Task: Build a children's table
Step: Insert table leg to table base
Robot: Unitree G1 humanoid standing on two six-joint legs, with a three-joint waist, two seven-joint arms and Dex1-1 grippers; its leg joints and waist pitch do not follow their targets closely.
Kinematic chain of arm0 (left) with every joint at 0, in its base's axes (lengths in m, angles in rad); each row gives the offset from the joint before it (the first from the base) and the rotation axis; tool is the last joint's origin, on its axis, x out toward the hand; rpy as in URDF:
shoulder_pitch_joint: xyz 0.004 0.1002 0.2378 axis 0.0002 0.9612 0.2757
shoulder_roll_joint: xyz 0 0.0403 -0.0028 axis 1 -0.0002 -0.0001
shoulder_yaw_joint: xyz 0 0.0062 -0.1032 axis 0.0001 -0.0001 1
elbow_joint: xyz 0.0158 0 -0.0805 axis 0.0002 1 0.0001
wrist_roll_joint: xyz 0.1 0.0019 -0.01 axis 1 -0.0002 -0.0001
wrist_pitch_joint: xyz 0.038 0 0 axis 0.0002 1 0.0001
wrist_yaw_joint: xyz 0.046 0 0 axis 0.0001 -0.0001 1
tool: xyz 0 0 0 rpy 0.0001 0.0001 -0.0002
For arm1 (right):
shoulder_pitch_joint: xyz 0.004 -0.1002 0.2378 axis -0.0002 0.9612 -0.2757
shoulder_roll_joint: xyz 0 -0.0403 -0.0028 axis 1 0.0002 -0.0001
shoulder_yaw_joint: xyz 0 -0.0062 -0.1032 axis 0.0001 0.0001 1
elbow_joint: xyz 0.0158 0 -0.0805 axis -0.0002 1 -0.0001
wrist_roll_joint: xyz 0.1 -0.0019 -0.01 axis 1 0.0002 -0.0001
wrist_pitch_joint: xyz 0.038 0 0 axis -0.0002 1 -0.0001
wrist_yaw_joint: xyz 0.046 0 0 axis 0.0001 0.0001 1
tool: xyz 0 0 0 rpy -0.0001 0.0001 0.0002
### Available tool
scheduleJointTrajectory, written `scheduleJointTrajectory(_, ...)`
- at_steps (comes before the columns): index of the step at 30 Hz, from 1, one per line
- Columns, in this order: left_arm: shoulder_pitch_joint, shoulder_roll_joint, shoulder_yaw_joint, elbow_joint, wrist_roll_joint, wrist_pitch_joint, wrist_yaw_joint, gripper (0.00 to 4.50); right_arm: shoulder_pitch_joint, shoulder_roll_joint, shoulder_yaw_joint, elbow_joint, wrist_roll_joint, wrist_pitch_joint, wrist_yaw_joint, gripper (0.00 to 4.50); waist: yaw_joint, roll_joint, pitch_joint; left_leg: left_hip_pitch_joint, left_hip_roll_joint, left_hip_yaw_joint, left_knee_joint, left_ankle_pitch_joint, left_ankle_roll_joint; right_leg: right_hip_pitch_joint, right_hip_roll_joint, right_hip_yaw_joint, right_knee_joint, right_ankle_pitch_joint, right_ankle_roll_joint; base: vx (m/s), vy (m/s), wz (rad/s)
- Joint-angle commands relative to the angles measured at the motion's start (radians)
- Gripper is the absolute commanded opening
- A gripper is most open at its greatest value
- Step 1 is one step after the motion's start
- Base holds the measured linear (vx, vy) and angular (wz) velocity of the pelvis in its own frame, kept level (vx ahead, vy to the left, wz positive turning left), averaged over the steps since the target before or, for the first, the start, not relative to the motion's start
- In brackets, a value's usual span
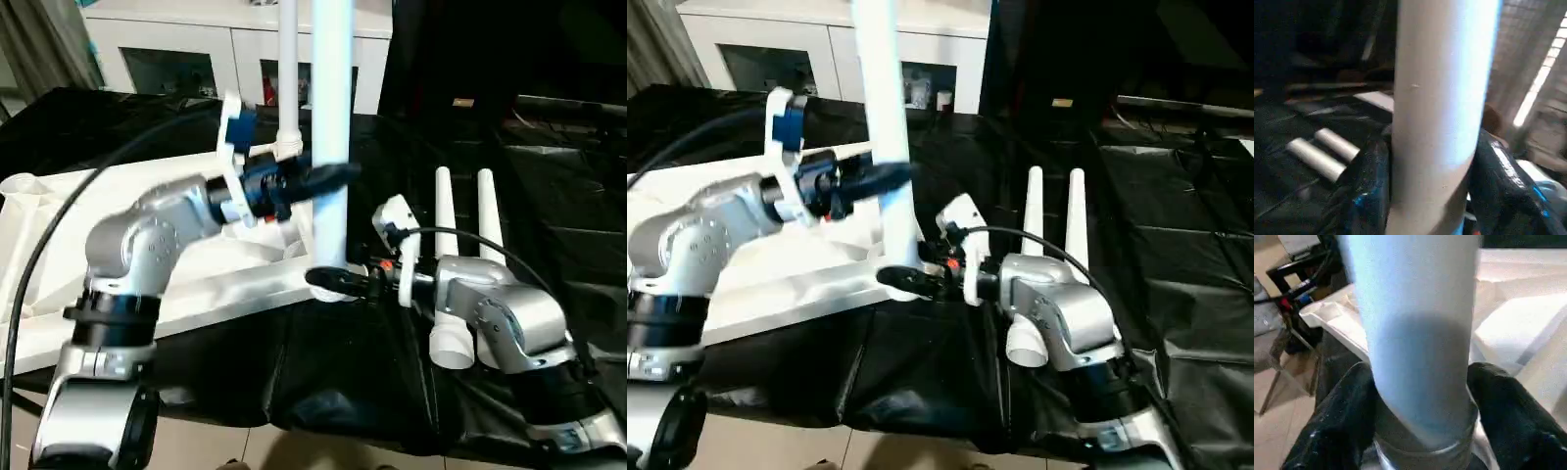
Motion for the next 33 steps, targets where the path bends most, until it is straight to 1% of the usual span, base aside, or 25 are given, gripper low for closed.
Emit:
scheduleJointTrajectory(1,-0.02,0.012,0.006,0.008,0.005,0.02,0.011,1.87,-0.036,0.003,-0.045,-0.032,0.054,0.046,0.004,3.57,0.003,0.004,-0.077,-0.002,0.004,0.001,-0.057,-0.053,0.02,0.076,-0.056,0.04,-0.062,-0.048,-0.207,0.0,0.0,0.0)
scheduleJointTrajectory(3,-0.022,0.01,0.008,0.01,0.002,0.022,0.013,1.85,-0.044,0.004,-0.058,-0.034,0.068,0.063,0.002,3.63,0.005,0.005,-0.078,-0.001,0.006,0.002,-0.056,-0.048,0.019,0.074,-0.057,0.04,-0.061,-0.032,-0.213,0.0,0.0,0.0)
scheduleJointTrajectory(4,-0.025,0.008,0.012,0.017,0.0,0.024,0.019,1.85,-0.054,0.009,-0.074,-0.03,0.082,0.088,-0.011,3.68,0.004,0.005,-0.079,-0.003,0.004,0.001,-0.056,-0.042,0.017,0.076,-0.055,0.04,-0.059,-0.016,-0.219,0.0,0.0,0.0)
scheduleJointTrajectory(5,-0.028,0.007,0.013,0.023,0.0,0.023,0.02,1.85,-0.062,0.01,-0.087,-0.027,0.096,0.108,-0.015,3.7,0.005,0.005,-0.08,-0.002,0.004,0.001,-0.055,-0.038,0.017,0.076,-0.055,0.04,-0.058,-0.006,-0.221,0.0,0.0,0.0)
scheduleJointTrajectory(6,-0.033,0.006,0.015,0.032,-0.001,0.023,0.022,1.85,-0.072,0.01,-0.1,-0.023,0.111,0.131,-0.016,3.71,0.005,0.005,-0.079,-0.003,0.003,0.001,-0.056,-0.035,0.018,0.076,-0.054,0.039,-0.058,0.003,-0.224,0.0,0.0,0.0)
scheduleJointTrajectory(7,-0.034,0.004,0.018,0.035,-0.005,0.025,0.024,1.85,-0.074,0.006,-0.099,-0.023,0.114,0.137,-0.011,3.71,0.006,0.006,-0.08,-0.001,0.003,0.002,-0.055,-0.038,0.019,0.076,-0.055,0.04,-0.058,0.005,-0.226,0.0,0.0,0.0)
scheduleJointTrajectory(10,-0.036,0.003,0.021,0.037,-0.01,0.027,0.023,1.85,-0.072,-0.011,-0.086,-0.03,0.115,0.15,0.007,3.71,0.007,0.003,-0.08,-0.004,0.003,0.001,-0.055,-0.036,0.014,0.08,-0.057,0.04,-0.058,0.003,-0.224,0.0,0.0,0.0)
scheduleJointTrajectory(11,-0.038,0.002,0.021,0.039,-0.01,0.029,0.026,1.85,-0.072,-0.024,-0.075,-0.035,0.118,0.168,0.013,3.71,0.008,0.004,-0.079,-0.004,0.003,0.001,-0.055,-0.037,0.012,0.079,-0.057,0.039,-0.059,-0.002,-0.222,0.0,0.0,0.0)
scheduleJointTrajectory(13,-0.039,0.002,0.022,0.04,-0.011,0.031,0.026,1.85,-0.072,-0.029,-0.07,-0.038,0.123,0.179,0.012,3.71,0.008,0.004,-0.079,-0.004,0.003,0.001,-0.055,-0.042,0.011,0.079,-0.057,0.039,-0.06,-0.012,-0.219,0.0,0.0,0.0)
scheduleJointTrajectory(14,-0.041,0.002,0.023,0.041,-0.012,0.032,0.027,1.85,-0.072,-0.031,-0.064,-0.041,0.122,0.185,0.009,3.71,0.008,0.005,-0.079,-0.004,0.003,0.001,-0.055,-0.044,0.01,0.08,-0.058,0.04,-0.06,-0.02,-0.217,0.0,0.0,0.0)
scheduleJointTrajectory(15,-0.042,0.002,0.021,0.04,-0.009,0.031,0.027,1.85,-0.074,-0.029,-0.053,-0.041,0.108,0.184,-0.003,3.71,0.008,0.004,-0.079,-0.004,0.003,0.001,-0.055,-0.043,0.008,0.079,-0.058,0.039,-0.061,-0.024,-0.215,0.0,0.0,0.0)
scheduleJointTrajectory(16,-0.043,0.002,0.018,0.04,-0.007,0.029,0.027,1.85,-0.075,-0.025,-0.047,-0.039,0.092,0.172,-0.017,3.71,0.007,0.004,-0.079,-0.005,0.003,0.0,-0.056,-0.042,0.006,0.08,-0.058,0.039,-0.061,-0.028,-0.214,0.0,0.0,0.0)
scheduleJointTrajectory(17,-0.043,0.002,0.018,0.04,-0.007,0.029,0.027,1.85,-0.075,-0.025,-0.047,-0.039,0.092,0.172,-0.017,3.71,0.007,0.004,-0.079,-0.006,0.003,0.0,-0.056,-0.036,0.004,0.08,-0.058,0.038,-0.06,-0.024,-0.213,0.0,0.0,0.0)
scheduleJointTrajectory(18,-0.042,0.002,0.014,0.038,-0.003,0.023,0.028,1.85,-0.079,-0.015,-0.044,-0.031,0.077,0.16,-0.036,3.71,0.006,0.005,-0.079,-0.004,0.003,0.001,-0.055,-0.042,0.001,0.077,-0.058,0.039,-0.061,-0.028,-0.213,0.0,0.0,0.0)
scheduleJointTrajectory(20,-0.033,0.001,-0.005,0.02,0.02,-0.01,0.026,1.85,-0.081,0.004,-0.029,-0.022,0.043,0.123,-0.068,3.71,0.006,0.006,-0.079,-0.003,0.003,0.001,-0.056,-0.044,-0.002,0.076,-0.059,0.039,-0.061,-0.029,-0.213,0.0,0.0,0.0)
scheduleJointTrajectory(21,-0.033,0.001,-0.007,0.019,0.023,-0.013,0.027,1.85,-0.08,0.006,-0.028,-0.022,0.041,0.121,-0.07,3.71,0.005,0.006,-0.079,-0.003,0.004,0.001,-0.057,-0.046,-0.004,0.076,-0.058,0.039,-0.061,-0.03,-0.212,0.0,0.0,0.0)
scheduleJointTrajectory(22,-0.027,-0.001,-0.022,0.009,0.049,-0.041,0.035,1.85,-0.074,0.015,-0.018,-0.025,0.027,0.099,-0.079,3.71,0.005,0.005,-0.079,-0.002,0.005,0.001,-0.057,-0.048,-0.003,0.076,-0.058,0.039,-0.062,-0.029,-0.211,0.0,0.0,0.0)
scheduleJointTrajectory(23,-0.024,-0.008,-0.023,0.005,0.056,-0.049,0.049,1.85,-0.071,0.022,-0.015,-0.026,0.021,0.092,-0.088,3.71,0.005,0.006,-0.078,-0.004,0.005,0.0,-0.057,-0.049,-0.005,0.077,-0.058,0.039,-0.061,-0.027,-0.208,0.0,0.0,0.0)
scheduleJointTrajectory(26,-0.015,-0.017,-0.034,-0.012,0.071,-0.068,0.058,1.85,-0.064,0.033,-0.003,-0.023,-0.008,0.059,-0.12,3.71,0.005,0.006,-0.079,-0.003,0.006,0.0,-0.057,-0.044,-0.007,0.076,-0.059,0.04,-0.06,-0.018,-0.206,0.0,0.0,0.0)
scheduleJointTrajectory(29,-0.007,-0.018,-0.043,-0.027,0.079,-0.084,0.054,1.85,-0.059,0.041,0.009,-0.014,-0.035,0.02,-0.142,3.71,0.005,0.006,-0.078,-0.004,0.006,0.0,-0.058,-0.048,-0.01,0.077,-0.059,0.04,-0.059,-0.02,-0.204,0.0,0.0,0.0)
scheduleJointTrajectory(30,-0.007,-0.018,-0.043,-0.027,0.079,-0.084,0.054,1.85,-0.059,0.041,0.009,-0.014,-0.035,0.019,-0.142,3.71,0.004,0.007,-0.077,-0.005,0.006,0.0,-0.058,-0.05,-0.011,0.076,-0.059,0.04,-0.059,-0.021,-0.204,0.0,0.0,0.0)
scheduleJointTrajectory(31,-0.007,-0.018,-0.045,-0.029,0.081,-0.091,0.051,1.85,-0.057,0.046,0.01,-0.01,-0.042,0.01,-0.147,3.53,0.003,0.005,-0.077,-0.004,0.004,0.001,-0.058,-0.058,-0.011,0.077,-0.058,0.041,-0.061,-0.031,-0.201,0.0,0.0,0.0)
scheduleJointTrajectory(32,-0.007,-0.016,-0.048,-0.029,0.084,-0.095,0.048,1.85,-0.057,0.047,0.011,-0.009,-0.042,0.011,-0.146,3.53,0.003,0.005,-0.077,-0.004,0.004,0.001,-0.058,-0.057,-0.01,0.077,-0.058,0.041,-0.061,-0.031,-0.2,0.0,0.0,0.0)
scheduleJointTrajectory(33,-0.008,-0.015,-0.05,-0.029,0.087,-0.099,0.047,1.85,-0.056,0.047,0.012,-0.009,-0.042,0.01,-0.147,3.43,0.003,0.006,-0.077,-0.003,0.004,0.001,-0.058,-0.058,-0.008,0.077,-0.057,0.04,-0.061,-0.033,-0.199,0.0,0.0,0.0)
